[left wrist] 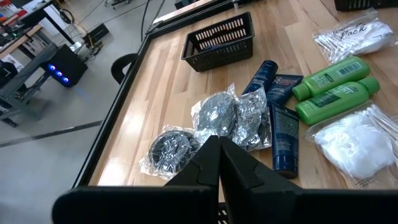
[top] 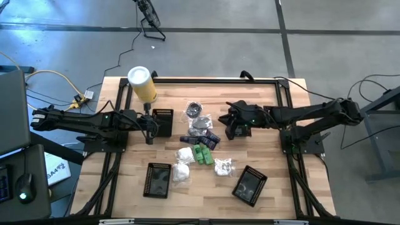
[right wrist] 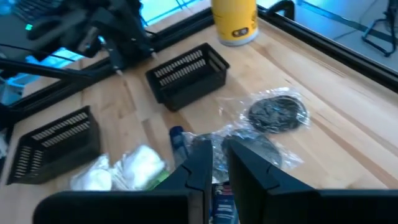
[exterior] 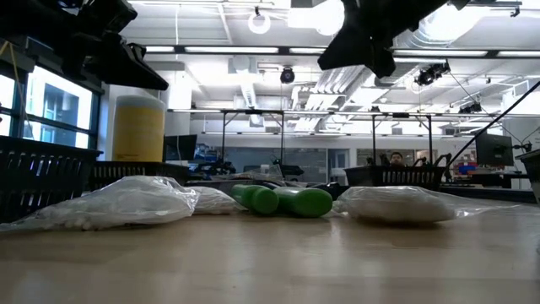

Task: Pick & Place Travel size toiletries
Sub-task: Put the white cotton pack into the bottom right black basket

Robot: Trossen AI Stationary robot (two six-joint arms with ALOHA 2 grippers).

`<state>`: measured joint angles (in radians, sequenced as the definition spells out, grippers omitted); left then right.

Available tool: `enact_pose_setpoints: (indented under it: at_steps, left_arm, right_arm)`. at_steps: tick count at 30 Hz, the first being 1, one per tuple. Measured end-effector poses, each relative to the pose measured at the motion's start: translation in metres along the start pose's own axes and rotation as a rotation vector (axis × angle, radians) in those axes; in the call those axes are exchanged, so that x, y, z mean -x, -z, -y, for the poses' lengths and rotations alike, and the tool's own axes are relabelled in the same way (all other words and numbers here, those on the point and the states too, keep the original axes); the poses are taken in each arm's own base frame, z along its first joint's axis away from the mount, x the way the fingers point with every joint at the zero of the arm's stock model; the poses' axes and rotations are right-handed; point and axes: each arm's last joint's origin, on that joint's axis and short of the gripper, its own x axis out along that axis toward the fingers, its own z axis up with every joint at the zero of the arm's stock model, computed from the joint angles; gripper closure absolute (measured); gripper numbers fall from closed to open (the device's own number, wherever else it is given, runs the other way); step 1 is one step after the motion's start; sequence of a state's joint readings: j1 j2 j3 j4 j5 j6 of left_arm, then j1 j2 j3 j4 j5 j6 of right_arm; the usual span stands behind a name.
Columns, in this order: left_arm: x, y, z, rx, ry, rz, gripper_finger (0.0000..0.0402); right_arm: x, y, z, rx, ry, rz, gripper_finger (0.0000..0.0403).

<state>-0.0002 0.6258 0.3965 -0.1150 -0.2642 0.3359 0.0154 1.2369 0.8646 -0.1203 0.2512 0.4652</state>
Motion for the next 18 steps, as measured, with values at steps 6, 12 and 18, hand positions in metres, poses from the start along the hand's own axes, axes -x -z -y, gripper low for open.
enact_pose_setpoints:
  at_steps: [6,12,18]
  left_arm:
    - [0.000,0.000,0.000,0.000,0.000,0.000,0.0402]
    - [0.000,0.000,0.000,0.000,0.000,0.000,0.0402]
    - [0.000,0.000,0.000,0.000,0.000,0.000,0.0402]
  right_arm:
    - [0.003,0.004,-0.012,0.007,-0.048,0.010,0.0363]
    - [0.008,0.008,-0.028,0.022,-0.085,0.038,0.0363]
    - [0.013,0.013,-0.037,-0.032,-0.069,0.054,0.0372]
